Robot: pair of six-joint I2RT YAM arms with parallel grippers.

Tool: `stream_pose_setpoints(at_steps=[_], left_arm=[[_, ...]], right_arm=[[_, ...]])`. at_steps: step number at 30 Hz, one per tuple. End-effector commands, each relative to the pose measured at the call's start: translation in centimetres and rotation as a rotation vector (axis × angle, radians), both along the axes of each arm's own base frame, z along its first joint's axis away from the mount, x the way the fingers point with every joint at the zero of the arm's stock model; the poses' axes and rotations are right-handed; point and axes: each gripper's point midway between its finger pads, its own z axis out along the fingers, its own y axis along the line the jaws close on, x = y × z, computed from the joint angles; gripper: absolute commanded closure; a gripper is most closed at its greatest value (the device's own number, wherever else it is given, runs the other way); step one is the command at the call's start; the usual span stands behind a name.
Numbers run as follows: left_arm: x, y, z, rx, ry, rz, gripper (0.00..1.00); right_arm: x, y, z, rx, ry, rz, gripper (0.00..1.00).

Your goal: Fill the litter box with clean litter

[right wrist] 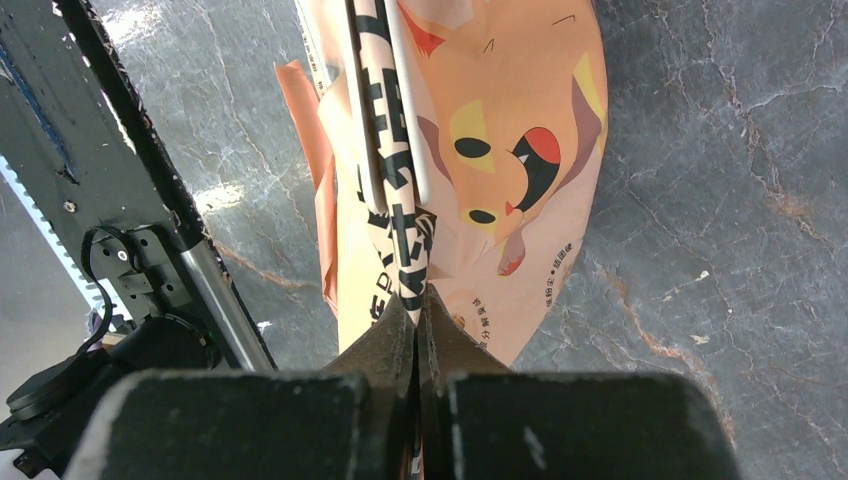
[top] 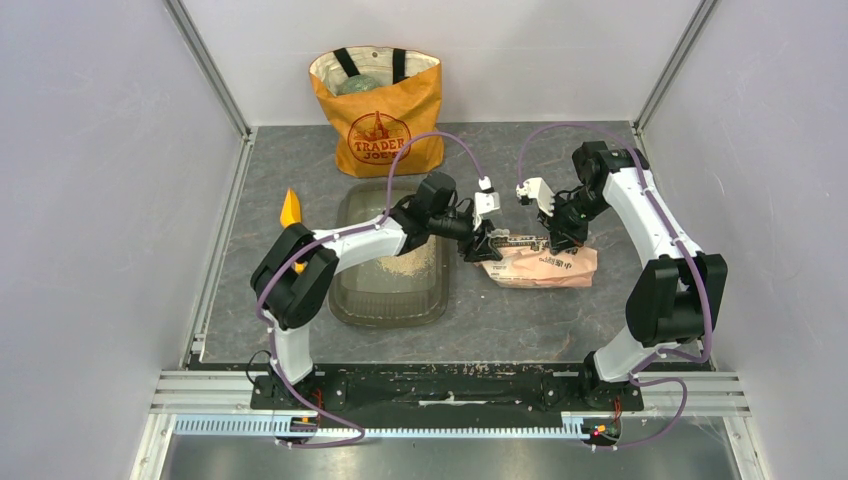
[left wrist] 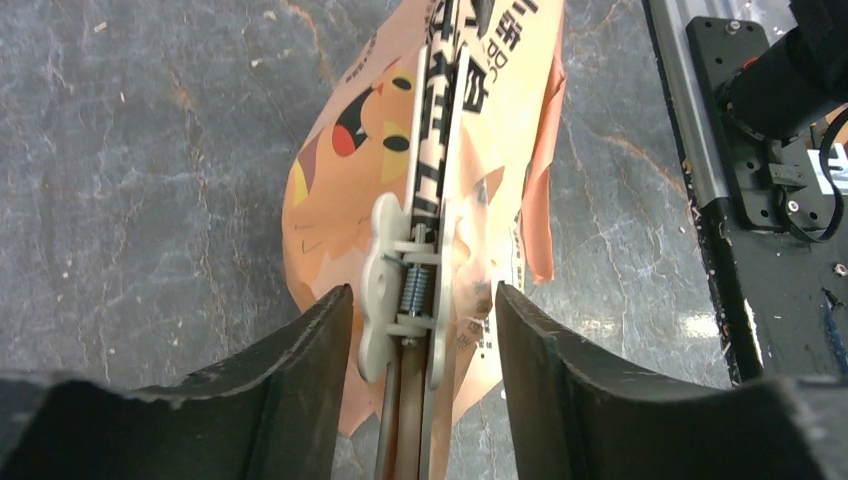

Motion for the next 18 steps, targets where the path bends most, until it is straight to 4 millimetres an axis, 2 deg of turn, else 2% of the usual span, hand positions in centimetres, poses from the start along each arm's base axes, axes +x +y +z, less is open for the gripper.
stream_pose_setpoints(at_steps=[1,5,7,11,14,16,18], left_arm=[[1.0,0.6,3.3,-0.030,-0.089,0.025,0.36],[0.9,1.0,6.6,-0.075,-0.081,0.036,0.25],[0.7,1.4,7.7,-0.083,-0.096,0.039,0.23],[0.8,2.4,9.6,-0.081,-0.067,0.067,0.20],[0.9,3.5,10.7,-0.056,-0.033,0.099,0.17],[1.3,4.4,11.5,-0.035,-0.021,0.140,0.15],[2.2,5.5,12.5,0.000,-0.016,0.198,0.14]], right_arm=[[0.0,0.3,2.4,0.030,-0.035,-0.015,0.99],[-0.2,0.4,2.7,0.036,-0.042,-0.014,0.69],[-0.2,0.5,3.0,0.040,-0.049,-0.014,0.58],[-0.3,0.7,3.7,0.059,-0.051,-0.028,0.39],[-0.3,1.2,4.7,0.094,-0.069,-0.034,0.18],[-0.2,1.7,5.6,0.119,-0.087,-0.047,0.09],[0.4,2.1,7.0,0.157,-0.109,-0.080,0.05]])
